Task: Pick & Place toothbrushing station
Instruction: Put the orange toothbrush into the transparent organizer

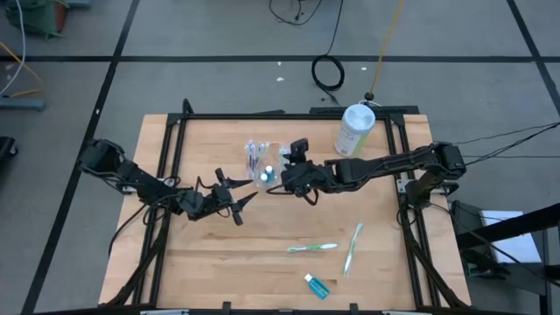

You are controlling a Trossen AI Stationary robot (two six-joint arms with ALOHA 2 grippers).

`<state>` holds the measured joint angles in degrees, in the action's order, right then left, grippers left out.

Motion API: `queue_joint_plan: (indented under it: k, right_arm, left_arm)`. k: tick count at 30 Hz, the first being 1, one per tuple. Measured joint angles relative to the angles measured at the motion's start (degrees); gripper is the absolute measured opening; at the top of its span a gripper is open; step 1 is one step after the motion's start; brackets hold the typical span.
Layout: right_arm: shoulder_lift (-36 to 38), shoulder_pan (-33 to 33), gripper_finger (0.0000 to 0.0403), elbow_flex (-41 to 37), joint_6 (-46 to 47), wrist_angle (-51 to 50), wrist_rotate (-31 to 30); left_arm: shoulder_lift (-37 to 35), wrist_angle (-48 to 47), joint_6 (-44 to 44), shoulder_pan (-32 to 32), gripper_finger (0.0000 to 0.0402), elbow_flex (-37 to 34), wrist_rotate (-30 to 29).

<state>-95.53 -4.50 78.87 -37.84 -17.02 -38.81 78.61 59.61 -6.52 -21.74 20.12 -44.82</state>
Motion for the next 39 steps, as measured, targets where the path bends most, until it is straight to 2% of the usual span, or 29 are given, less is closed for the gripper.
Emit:
queue_joint_plan:
  k: [5, 7, 11, 15, 20, 24, 34, 39]
  right_arm:
    - [0.00, -1.42, 0.0137, -0.02, 0.12, 1.07, -14.22]
    - [0.00, -1.68, 0.0134, -0.02, 2.13, 3.70, -16.79]
    - [0.07, -0.99, 0.0126, 0.00, 6.25, 7.31, -11.50]
    - [0.04, 0.64, 0.0109, -0.04, 7.53, 7.79, -10.61]
    - [0.03, 2.63, 0.0057, -3.69, 11.91, 10.95, -10.60]
    - [0.02, 3.42, 0.0009, -7.96, 15.99, 17.80, -10.54]
    - [0.02, 1.67, 0.0001, -17.19, 2.92, 43.58, -10.53]
    - [0.06, 0.18, 0.0002, -17.40, 1.13, 46.33, -10.38]
  left_arm:
    - [0.00, 0.00, -0.02, 0.02, 0.0191, 0.00, 0.00]
    - [0.00, 0.00, -0.02, 0.02, 0.0191, 0.00, 0.00]
    - [0.00, 0.01, -0.02, 0.02, 0.0191, 0.00, 0.00]
    - [0.00, -0.09, -0.04, 0.02, 0.0191, 0.00, -0.02]
    - [0.00, -0.29, -0.23, 0.02, 0.0191, 0.00, -0.02]
    - [0.00, -0.37, -0.50, 0.02, 0.0191, 0.00, -0.03]
    - [0.00, -0.35, -0.68, 0.02, 0.0191, 0.00, -0.04]
    - [0.00, -0.32, -0.48, 0.02, 0.0191, 0.00, -0.07]
